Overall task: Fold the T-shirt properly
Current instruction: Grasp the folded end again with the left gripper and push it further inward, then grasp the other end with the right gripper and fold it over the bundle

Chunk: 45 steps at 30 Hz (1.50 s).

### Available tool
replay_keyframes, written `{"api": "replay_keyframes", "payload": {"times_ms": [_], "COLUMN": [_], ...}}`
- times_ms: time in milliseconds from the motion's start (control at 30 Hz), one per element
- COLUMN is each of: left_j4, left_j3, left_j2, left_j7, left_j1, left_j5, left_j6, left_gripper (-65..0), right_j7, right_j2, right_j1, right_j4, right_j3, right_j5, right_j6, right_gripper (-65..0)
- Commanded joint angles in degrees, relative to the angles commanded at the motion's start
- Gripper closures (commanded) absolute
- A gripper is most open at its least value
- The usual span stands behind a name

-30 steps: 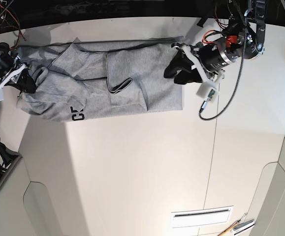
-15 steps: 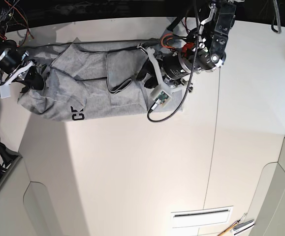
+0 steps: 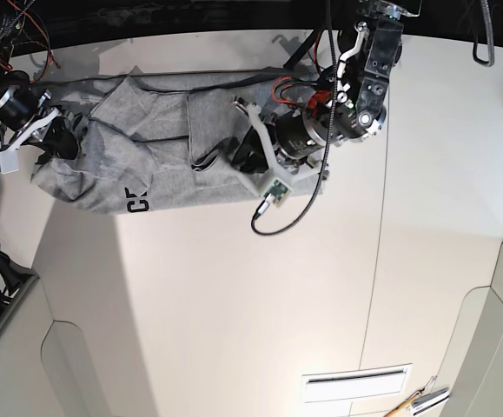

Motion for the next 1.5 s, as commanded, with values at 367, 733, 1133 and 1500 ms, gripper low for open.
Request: {"api": "replay_keyframes", "payload": {"times_ms": [367,733,1133,1500], "left_j4": [-3.8,3.4,8.4,-0.6], "left_j3": [-0.8,-14.1,-26.4,-26.3], "left_j2": [6.3,-3.6,-3.8,-1.8], "left_j7": [7.8,12.2,13.5,12.2], "left_j1": [-5.6,3.5,13.9,15.2], "left_j5": [0.0,-5.9,-9.9,-14.8], "left_j6": [0.0,0.0,-2.0,-2.0], "left_gripper": [-12.0,-12.0,-12.0,-12.0], "right_j7": [0.1,-0.5,-10.5,-10.9], "right_j2": [0.0,1.2,1.6,1.1], "right_j1": [0.2,2.8,13.7,16.5], "right_j4": [0.0,4.7,12.8,19.1], "right_j3": [0.0,0.0,-0.6,-25.2], "right_j5": [-0.4,0.4,5.2,-0.6], "right_j6": [-0.02,0.0,0.0,-0.07], "right_gripper": [0.0,0.0,0.0,0.0]}}
